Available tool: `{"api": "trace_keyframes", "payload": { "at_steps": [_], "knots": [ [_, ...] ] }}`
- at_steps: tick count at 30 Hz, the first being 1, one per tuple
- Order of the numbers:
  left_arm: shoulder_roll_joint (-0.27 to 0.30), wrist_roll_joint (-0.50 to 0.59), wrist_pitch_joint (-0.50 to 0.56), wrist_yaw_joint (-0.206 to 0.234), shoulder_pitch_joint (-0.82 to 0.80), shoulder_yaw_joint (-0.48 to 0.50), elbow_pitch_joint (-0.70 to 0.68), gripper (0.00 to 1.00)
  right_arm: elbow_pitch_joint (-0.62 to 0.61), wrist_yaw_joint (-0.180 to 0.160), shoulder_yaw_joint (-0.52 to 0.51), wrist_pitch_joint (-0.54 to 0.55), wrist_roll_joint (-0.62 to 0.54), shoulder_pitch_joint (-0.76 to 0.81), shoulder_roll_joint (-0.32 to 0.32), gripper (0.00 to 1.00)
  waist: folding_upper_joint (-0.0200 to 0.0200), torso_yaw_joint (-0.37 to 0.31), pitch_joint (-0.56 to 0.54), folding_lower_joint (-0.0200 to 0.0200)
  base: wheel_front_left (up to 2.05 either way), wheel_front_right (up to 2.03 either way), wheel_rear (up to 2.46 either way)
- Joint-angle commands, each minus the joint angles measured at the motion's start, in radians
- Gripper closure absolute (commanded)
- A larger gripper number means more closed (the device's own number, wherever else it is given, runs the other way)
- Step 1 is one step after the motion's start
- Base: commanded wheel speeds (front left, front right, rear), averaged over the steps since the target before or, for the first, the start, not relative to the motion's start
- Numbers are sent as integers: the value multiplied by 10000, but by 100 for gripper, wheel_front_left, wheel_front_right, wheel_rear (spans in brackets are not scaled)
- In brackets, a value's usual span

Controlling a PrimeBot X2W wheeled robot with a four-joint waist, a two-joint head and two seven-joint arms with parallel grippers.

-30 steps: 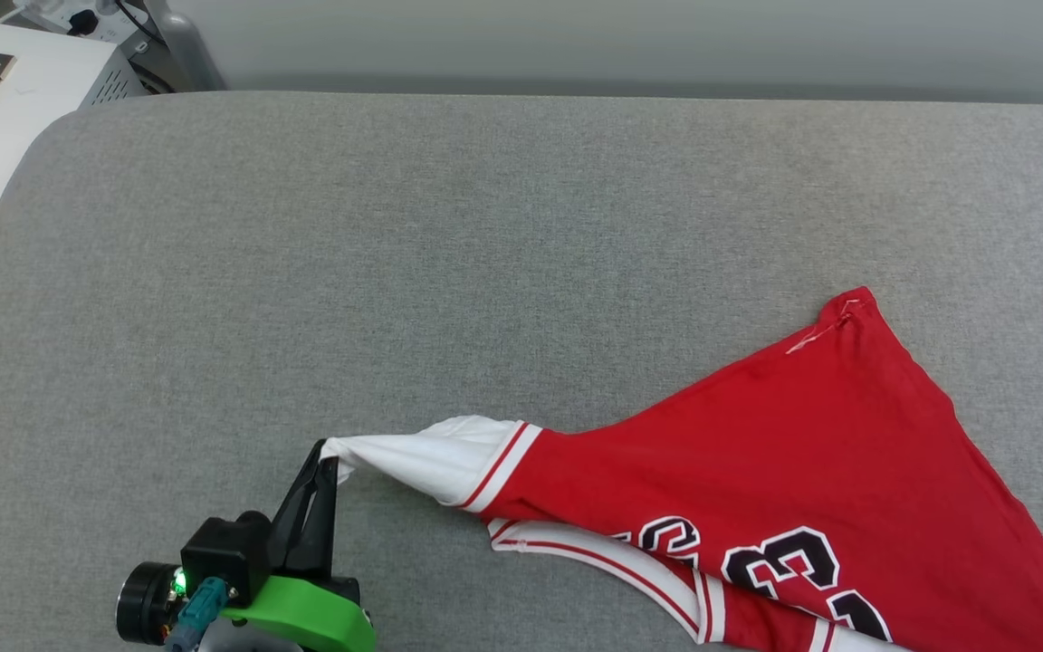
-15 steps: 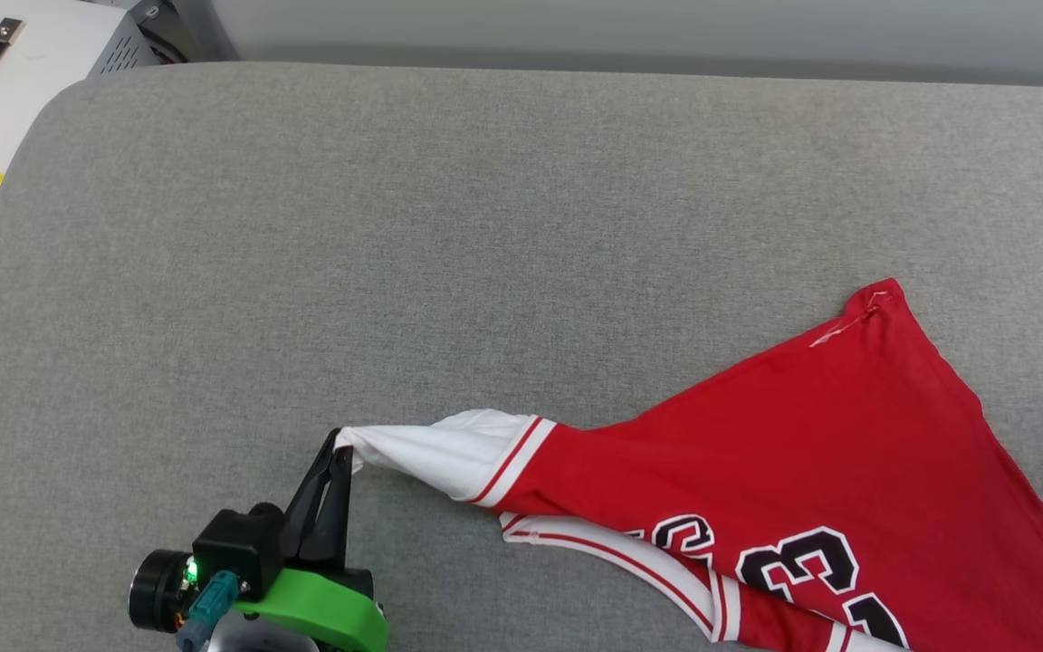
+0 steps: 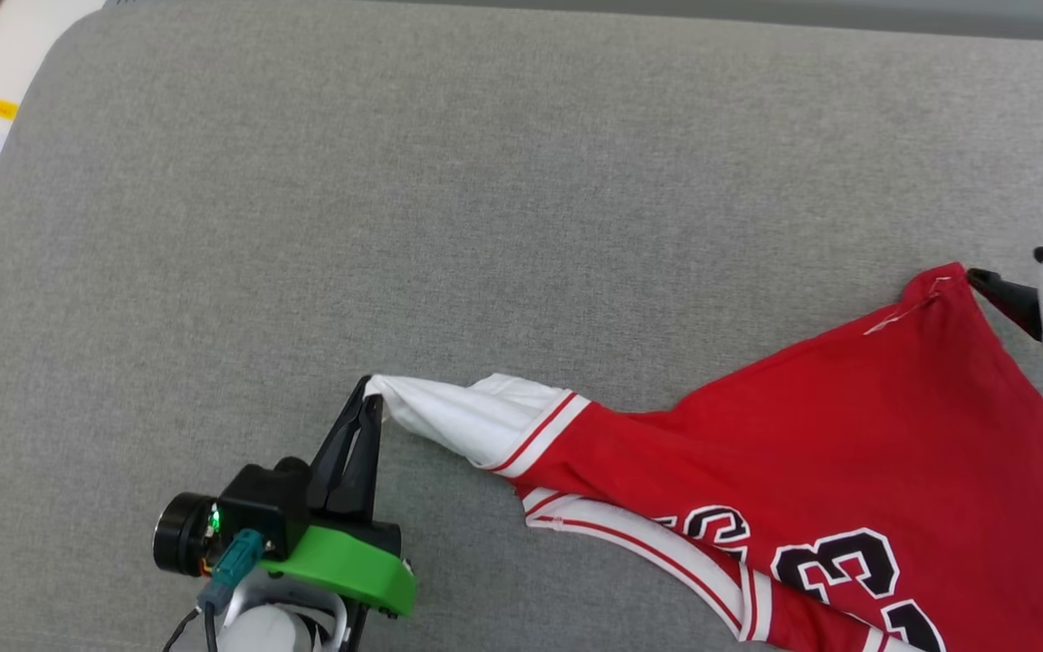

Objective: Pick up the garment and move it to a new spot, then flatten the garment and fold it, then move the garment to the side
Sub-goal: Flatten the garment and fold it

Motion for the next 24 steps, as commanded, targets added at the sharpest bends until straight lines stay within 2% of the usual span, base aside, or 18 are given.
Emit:
{"api": "trace_keyframes", "payload": {
  "at_steps": [1,8,15,16,17,24],
  "knots": [
    [-86,71,-58,-93,-238,1,-24,100,399,-7,221,3,-38,-364,187,0,0,215,307,0,0,0,0],
    [-233,154,-58,-212,-529,-32,57,100,2425,-7,1263,-566,-194,-1164,809,0,0,339,619,0,0,0,0],
    [-354,203,-58,-302,-562,34,215,100,3878,-7,2556,-893,71,-986,969,0,0,336,577,0,0,0,0],
    [-357,210,-58,-304,-548,59,227,100,3949,-7,2647,-1035,158,-1013,980,77,0,309,559,0,0,0,0],
    [-361,215,-58,-305,-529,91,242,100,4010,-7,2757,-1236,248,-1070,963,100,0,267,524,0,0,0,0],
    [-336,264,-59,-327,-394,265,283,100,4024,-7,2819,-3251,809,-1721,737,100,0,-64,-51,0,0,0,0]
  ]
}}
